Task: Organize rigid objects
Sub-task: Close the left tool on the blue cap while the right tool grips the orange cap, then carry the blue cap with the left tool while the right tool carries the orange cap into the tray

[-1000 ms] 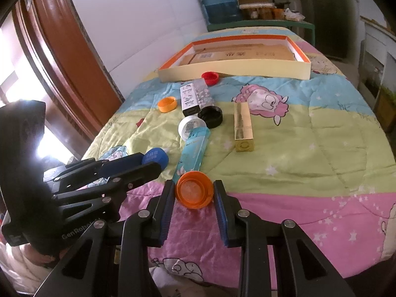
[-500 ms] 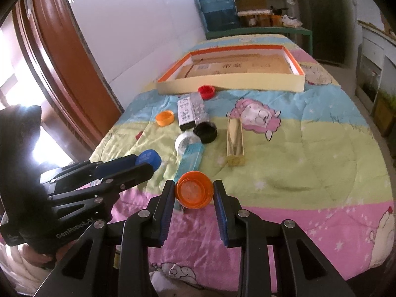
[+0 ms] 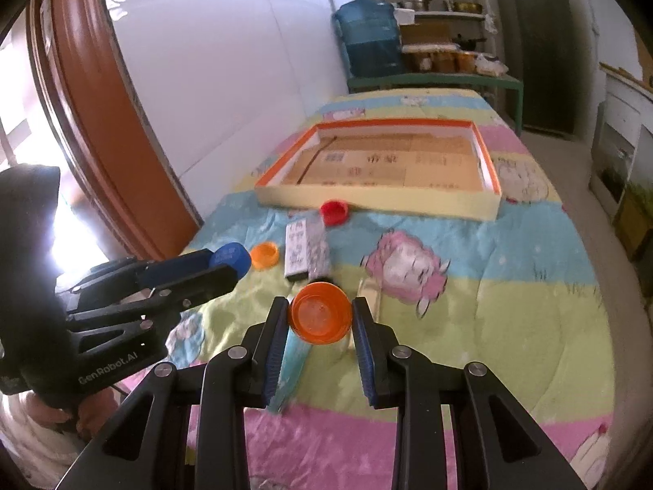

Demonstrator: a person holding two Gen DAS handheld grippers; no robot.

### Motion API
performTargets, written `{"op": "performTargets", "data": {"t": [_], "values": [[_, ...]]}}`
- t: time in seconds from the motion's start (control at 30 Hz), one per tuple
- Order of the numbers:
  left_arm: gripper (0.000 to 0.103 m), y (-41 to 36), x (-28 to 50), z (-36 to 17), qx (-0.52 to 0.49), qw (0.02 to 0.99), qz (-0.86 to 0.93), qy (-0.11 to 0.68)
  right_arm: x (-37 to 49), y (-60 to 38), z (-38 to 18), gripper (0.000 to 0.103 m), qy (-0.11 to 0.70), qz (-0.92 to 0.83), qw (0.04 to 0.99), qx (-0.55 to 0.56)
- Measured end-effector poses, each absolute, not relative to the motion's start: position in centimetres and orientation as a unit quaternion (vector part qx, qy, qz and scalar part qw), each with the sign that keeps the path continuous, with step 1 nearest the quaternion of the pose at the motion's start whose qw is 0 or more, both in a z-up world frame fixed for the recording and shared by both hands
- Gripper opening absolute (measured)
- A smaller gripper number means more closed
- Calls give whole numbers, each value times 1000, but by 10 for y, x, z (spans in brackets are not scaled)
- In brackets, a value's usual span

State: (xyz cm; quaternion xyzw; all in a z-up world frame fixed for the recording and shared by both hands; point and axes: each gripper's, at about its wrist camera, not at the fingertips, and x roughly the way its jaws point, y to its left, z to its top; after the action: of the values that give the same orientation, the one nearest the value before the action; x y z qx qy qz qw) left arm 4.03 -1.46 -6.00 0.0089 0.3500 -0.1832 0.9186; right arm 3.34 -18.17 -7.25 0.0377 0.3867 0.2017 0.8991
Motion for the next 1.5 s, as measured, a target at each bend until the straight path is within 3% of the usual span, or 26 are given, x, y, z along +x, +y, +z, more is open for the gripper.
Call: {"op": "performTargets", "data": {"t": [0.67, 1.5], "values": [[28, -20, 158, -20, 5, 925, -158, 346, 153, -215, -35, 32, 368, 208, 906, -16], [28, -11, 290, -77, -12, 908, -92, 407, 300, -209, -91, 32, 432, 201, 879, -15]]}}
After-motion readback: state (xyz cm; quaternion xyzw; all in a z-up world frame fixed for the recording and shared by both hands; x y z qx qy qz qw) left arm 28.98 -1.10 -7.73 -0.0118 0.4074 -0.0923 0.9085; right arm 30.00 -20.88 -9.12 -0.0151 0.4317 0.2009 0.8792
